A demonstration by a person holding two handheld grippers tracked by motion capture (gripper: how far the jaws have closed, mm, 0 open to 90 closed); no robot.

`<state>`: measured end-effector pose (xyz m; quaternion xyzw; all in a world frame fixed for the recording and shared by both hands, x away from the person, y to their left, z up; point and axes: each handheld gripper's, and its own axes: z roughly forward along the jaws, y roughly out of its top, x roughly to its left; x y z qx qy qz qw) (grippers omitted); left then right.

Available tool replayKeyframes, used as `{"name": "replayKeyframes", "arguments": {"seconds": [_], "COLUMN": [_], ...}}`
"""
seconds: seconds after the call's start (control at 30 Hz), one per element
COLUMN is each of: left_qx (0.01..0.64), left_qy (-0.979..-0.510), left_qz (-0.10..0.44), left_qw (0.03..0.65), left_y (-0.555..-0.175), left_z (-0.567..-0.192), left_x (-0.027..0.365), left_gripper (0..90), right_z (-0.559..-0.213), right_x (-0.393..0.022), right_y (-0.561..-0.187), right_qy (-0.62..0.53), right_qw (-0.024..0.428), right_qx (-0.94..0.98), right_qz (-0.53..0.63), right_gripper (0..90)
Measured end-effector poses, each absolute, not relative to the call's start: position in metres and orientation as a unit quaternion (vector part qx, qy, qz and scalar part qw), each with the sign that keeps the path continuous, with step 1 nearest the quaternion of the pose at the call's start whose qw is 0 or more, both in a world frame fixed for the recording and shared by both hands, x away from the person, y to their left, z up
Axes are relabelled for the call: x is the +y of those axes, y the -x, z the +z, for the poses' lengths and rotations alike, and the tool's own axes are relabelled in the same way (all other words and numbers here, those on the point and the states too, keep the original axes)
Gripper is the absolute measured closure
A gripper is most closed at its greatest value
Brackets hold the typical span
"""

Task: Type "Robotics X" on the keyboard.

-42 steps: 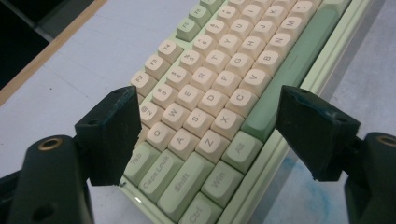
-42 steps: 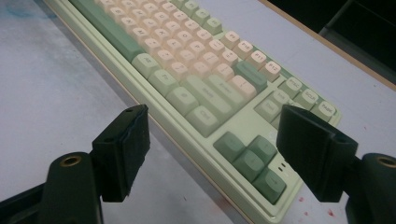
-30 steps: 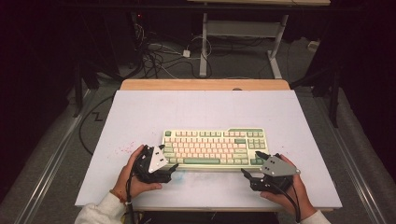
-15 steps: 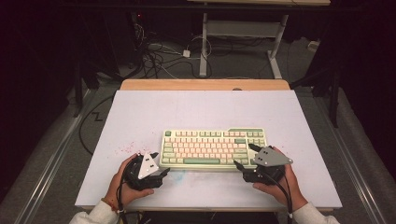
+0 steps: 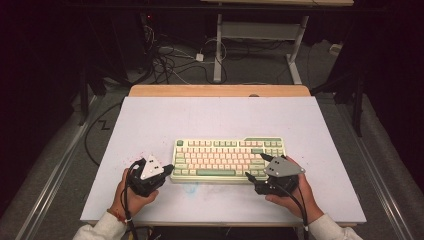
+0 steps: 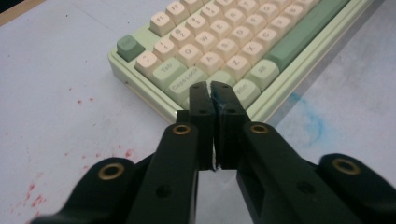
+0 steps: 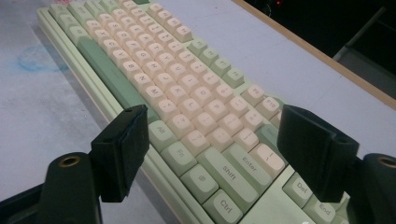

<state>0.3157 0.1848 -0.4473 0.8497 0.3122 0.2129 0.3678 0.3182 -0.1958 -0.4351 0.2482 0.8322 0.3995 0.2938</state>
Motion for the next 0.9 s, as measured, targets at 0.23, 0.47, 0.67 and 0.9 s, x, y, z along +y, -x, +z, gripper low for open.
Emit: {"name": "replayKeyframes", "arguments": {"seconds": [0.23, 0.47, 0.67, 0.9], "left_qx": [0.299, 0.282, 0.278, 0.266], "left_qy": [-0.858, -0.874, -0.879, -0.887], "left_qz": [0.207, 0.193, 0.188, 0.175], "left_qw": [0.364, 0.346, 0.339, 0.335], "left_y": [-0.331, -0.347, -0.359, -0.368], "left_z": [-0.439, -0.438, -0.438, -0.441], "left_x": [0.168, 0.146, 0.134, 0.121], "left_gripper": [87.2, 87.1, 87.1, 87.2], "right_z": [-0.436, -0.436, -0.435, -0.436], "right_x": [-0.195, -0.200, -0.202, -0.203], "right_y": [-0.317, -0.316, -0.313, -0.313], "right_qy": [-0.247, -0.247, -0.249, -0.245], "right_qw": [0.295, 0.295, 0.297, 0.298], "right_qx": [0.835, 0.837, 0.837, 0.839], "right_qz": [0.393, 0.388, 0.387, 0.383], "right_gripper": [25.2, 25.1, 25.1, 25.1]}}
